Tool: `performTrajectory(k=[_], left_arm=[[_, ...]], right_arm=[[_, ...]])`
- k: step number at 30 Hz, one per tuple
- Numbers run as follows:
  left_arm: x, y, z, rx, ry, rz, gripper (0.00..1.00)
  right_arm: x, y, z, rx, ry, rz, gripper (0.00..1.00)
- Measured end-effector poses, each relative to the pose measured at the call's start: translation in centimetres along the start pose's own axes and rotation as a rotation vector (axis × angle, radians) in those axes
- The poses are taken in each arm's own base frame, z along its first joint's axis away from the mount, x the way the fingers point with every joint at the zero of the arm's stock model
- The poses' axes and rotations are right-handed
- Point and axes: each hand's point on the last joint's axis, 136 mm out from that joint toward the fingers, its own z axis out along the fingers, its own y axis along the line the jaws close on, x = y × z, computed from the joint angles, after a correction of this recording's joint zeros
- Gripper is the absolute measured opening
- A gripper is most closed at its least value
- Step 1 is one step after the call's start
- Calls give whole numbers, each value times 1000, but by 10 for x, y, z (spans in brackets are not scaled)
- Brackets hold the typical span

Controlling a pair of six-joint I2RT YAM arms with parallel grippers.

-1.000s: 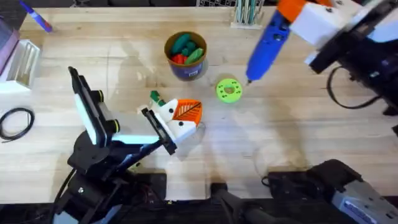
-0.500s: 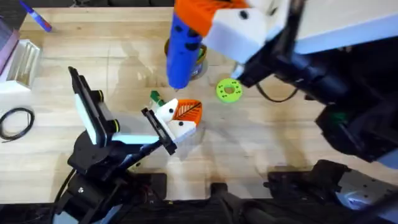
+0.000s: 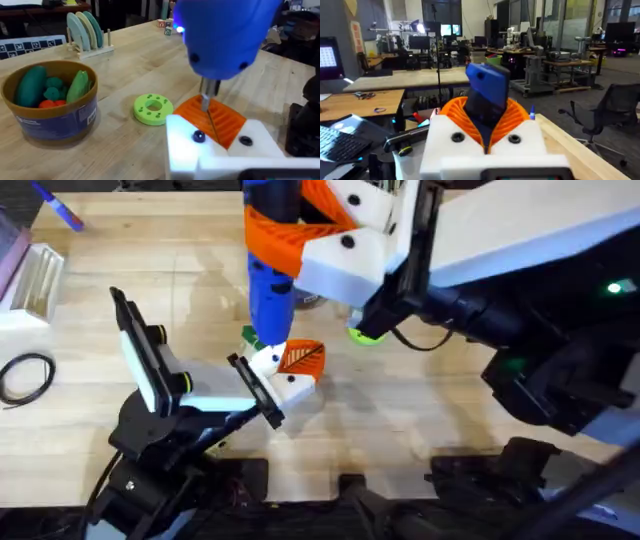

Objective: Pick up the gripper from the table and insert it into the empty holder that is missing its gripper. Then pick up a screw, insert it into the mounting hole, and use the screwdriver to tighten it. Finally, clean up the table by picking up the vegetable and placing it into the bucket.

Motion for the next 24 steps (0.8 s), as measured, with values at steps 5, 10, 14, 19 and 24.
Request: performTrajectory(k=[5, 10, 14, 19, 24], left_arm=[[0, 0, 0, 0, 0, 0, 4], [0, 0, 0, 0, 0, 0, 4], [0, 0, 0, 0, 0, 0, 4], [0, 0, 0, 0, 0, 0, 4], [0, 0, 0, 0, 0, 0, 4]], right_arm=[[14, -1, 4, -5, 31, 13, 20], [17, 0, 5, -11, 41, 19, 20], [20, 0, 5, -9, 53, 24, 20], [24, -1, 5, -7, 69, 31, 20], [26, -1, 5, -7, 75, 30, 20]])
